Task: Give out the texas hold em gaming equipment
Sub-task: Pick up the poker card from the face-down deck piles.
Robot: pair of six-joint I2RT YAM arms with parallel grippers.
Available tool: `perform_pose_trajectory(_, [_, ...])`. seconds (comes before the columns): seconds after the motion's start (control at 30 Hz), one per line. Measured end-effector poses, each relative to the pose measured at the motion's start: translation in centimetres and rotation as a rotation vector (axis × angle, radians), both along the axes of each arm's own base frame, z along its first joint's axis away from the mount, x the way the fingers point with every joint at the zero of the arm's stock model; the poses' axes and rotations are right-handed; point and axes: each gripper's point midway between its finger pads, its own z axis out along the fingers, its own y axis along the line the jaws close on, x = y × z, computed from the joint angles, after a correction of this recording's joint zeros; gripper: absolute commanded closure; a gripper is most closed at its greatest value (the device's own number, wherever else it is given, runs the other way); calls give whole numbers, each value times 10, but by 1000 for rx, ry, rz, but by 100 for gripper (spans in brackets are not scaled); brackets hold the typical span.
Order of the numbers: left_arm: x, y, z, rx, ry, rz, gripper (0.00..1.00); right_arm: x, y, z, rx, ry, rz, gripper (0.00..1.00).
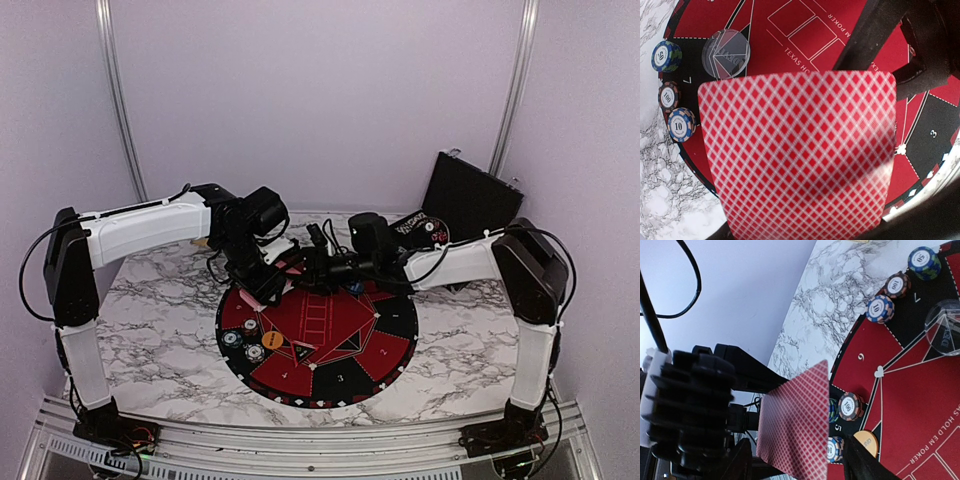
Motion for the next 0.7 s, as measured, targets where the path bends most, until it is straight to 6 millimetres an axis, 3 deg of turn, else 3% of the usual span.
perform_pose_trajectory(0.23, [0, 0, 0, 0, 0, 0, 67, 3, -14, -13, -18, 41, -31, 47])
perform_pose_trajectory(0.4, [0, 0, 0, 0, 0, 0, 67, 4, -19, -2, 0, 31, -41, 49])
perform_pose_trajectory(0.7, [0, 0, 0, 0, 0, 0, 67, 7, -22, 10, 25, 21, -51, 61])
